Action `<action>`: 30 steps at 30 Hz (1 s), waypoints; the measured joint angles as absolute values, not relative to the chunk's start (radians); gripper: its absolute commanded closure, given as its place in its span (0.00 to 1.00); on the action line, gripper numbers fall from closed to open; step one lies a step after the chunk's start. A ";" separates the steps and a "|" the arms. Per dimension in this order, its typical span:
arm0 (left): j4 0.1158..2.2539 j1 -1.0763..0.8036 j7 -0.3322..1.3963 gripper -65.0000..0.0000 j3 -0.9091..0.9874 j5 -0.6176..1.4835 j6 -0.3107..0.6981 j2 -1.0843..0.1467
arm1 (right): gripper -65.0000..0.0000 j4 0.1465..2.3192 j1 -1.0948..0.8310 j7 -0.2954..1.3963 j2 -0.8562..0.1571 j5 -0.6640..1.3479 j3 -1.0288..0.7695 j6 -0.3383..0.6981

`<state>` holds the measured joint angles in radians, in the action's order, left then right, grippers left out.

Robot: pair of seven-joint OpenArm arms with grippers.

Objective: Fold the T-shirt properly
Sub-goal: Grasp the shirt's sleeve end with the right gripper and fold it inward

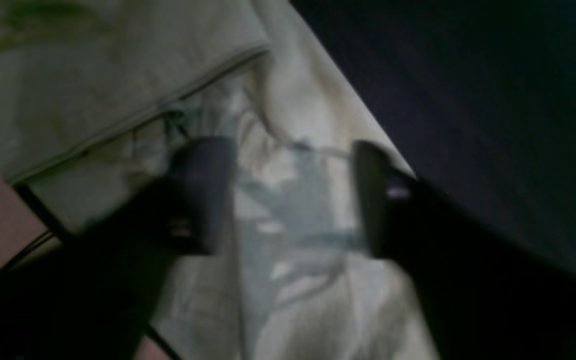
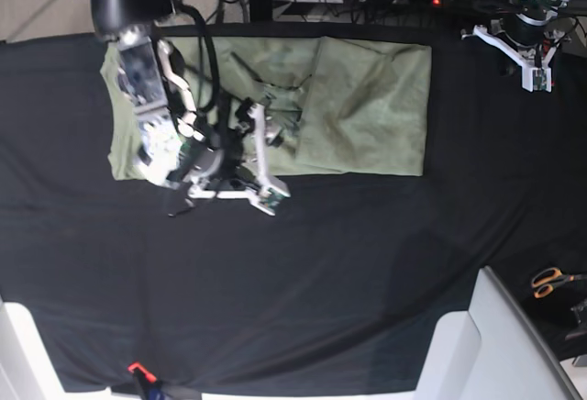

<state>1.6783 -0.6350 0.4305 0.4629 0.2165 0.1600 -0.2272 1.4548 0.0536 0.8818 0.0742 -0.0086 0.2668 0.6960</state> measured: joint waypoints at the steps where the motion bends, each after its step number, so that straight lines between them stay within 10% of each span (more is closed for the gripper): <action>1: 1.676 -0.635 0.431 1.00 0.463 0.216 0.160 -0.224 | 0.23 1.431 0.067 0.880 0.074 -0.013 0.297 0.693; 30: 1.605 -0.632 0.430 1.00 0.461 0.217 0.160 -0.222 | 0.23 0.958 0.324 0.794 0.102 0.342 0.437 0.644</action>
